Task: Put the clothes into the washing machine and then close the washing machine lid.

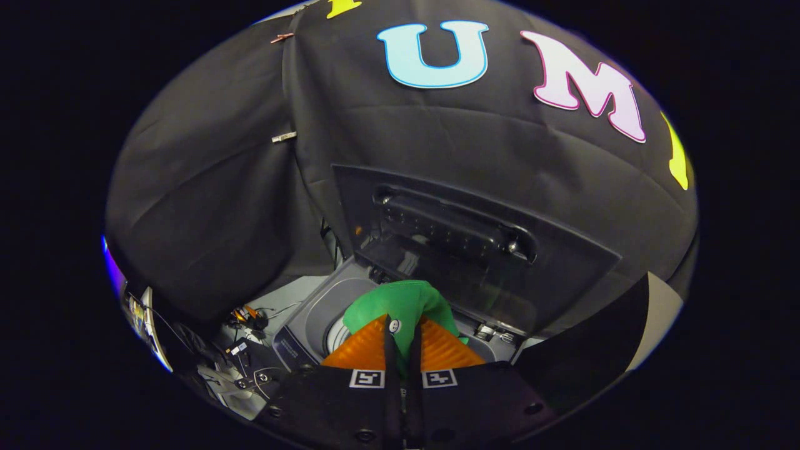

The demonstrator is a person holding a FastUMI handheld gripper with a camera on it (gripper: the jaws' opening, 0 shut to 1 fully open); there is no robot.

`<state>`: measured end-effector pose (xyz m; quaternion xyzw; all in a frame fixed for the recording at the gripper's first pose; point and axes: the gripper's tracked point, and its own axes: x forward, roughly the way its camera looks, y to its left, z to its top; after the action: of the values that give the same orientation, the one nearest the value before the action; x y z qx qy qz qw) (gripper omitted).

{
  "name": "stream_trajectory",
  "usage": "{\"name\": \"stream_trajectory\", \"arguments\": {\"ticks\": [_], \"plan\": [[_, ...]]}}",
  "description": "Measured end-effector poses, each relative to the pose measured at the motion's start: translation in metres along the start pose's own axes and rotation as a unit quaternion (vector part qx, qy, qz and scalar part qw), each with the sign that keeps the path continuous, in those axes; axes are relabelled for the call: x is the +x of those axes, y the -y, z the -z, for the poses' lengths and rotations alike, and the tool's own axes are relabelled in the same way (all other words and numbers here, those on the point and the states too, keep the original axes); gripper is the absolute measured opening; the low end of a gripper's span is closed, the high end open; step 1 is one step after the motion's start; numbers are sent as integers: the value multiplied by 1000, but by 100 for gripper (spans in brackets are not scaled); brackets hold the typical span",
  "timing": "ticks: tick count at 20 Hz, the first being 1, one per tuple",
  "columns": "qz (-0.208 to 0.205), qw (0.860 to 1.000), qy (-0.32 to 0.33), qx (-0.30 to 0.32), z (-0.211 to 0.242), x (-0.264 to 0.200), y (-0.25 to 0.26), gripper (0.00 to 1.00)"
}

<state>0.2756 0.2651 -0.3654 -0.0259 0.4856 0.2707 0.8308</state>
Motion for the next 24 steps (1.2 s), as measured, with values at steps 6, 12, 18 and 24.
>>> {"name": "stream_trajectory", "arguments": {"ticks": [6,12,18,24], "plan": [[9,1000,-28,-8,15,14,8,49],[20,999,-31,-8,17,17,16,100],[-10,998,52,-25,-21,4,-1,100],[-19,980,196,-40,-82,-25,-9,100]]}}
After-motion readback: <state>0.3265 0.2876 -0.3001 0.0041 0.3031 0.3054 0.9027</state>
